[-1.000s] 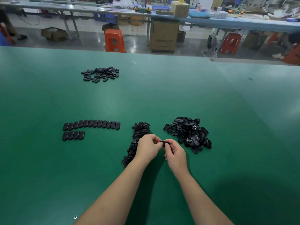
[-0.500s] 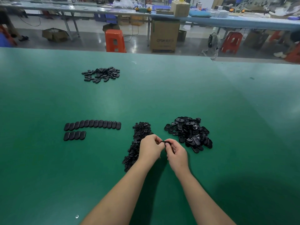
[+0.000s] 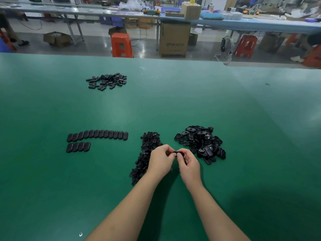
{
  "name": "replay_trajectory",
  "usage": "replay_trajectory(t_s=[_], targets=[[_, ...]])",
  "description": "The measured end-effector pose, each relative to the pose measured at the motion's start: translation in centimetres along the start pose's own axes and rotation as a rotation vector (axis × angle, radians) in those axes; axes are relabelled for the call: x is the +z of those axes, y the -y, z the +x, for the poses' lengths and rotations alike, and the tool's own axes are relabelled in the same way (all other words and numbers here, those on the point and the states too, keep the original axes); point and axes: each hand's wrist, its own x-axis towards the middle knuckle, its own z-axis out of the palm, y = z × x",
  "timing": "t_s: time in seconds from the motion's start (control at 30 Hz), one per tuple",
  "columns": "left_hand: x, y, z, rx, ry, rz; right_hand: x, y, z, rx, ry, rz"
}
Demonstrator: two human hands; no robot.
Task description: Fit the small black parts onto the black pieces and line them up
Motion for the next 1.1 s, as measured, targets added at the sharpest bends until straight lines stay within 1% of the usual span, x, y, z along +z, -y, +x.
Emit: replay_trajectory(t_s=[0.27, 0.33, 0.43, 0.5, 0.6, 0.73, 0.83, 0.9, 1.0, 1.1], targets=[[0.0, 0.5, 0.1, 0.139, -0.015, 0.147, 0.0, -0.1, 0.1, -0.003, 0.006, 0.000], [0.0, 0.7, -0.1, 0.217, -0.015, 0.232, 0.0, -0.1, 0.1, -0.003, 0.008, 0.000], [-0.1, 1.1, -0.1, 0.346, -0.029, 0.419, 0.0, 0.1, 0.0, 0.011, 0.012, 0.039], [-0.4, 1.2, 0.1, 0.410, -0.050, 0.491, 0.1, 0.1, 0.0, 0.019, 0.009, 0.061], [-1.6, 1.4, 0.2, 0.430, -0.130, 0.493, 0.1, 0.2, 0.0, 0.032, -0.007, 0.059], [-4.7, 2.8, 0.7, 0.325, -0.279, 0.470, 0.2, 0.3, -0.1, 0.044, -0.003, 0.028], [-7.8, 4.9, 1.1, 0.204, -0.395, 0.505, 0.1, 0.3, -0.1, 0.037, 0.015, -0.017], [-9.9, 6.9, 1.2, 0.093, -0.464, 0.531, 0.1, 0.3, -0.1, 0.032, 0.017, -0.034], [-12.7, 10.0, 0.7, -0.088, -0.528, 0.552, 0.1, 0.4, -0.1, 0.033, 0.021, -0.055], [-14.1, 12.2, -0.1, -0.212, -0.547, 0.600, 0.1, 0.4, -0.1, 0.038, 0.022, -0.062]])
